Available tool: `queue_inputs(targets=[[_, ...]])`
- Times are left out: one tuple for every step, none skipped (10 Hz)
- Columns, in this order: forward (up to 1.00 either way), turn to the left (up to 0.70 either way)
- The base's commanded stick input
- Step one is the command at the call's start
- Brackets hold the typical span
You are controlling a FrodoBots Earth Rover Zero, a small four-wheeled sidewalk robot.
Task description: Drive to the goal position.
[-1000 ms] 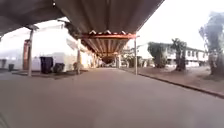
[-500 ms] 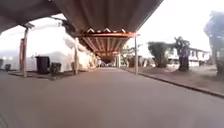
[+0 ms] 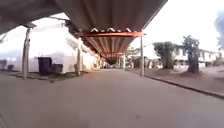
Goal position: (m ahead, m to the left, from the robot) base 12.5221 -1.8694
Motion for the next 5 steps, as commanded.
queue_inputs(targets=[[0.7, 0.0], [0.7, 0.0], [0.7, 0.0], [0.7, 0.0], [0.7, 0.0]])
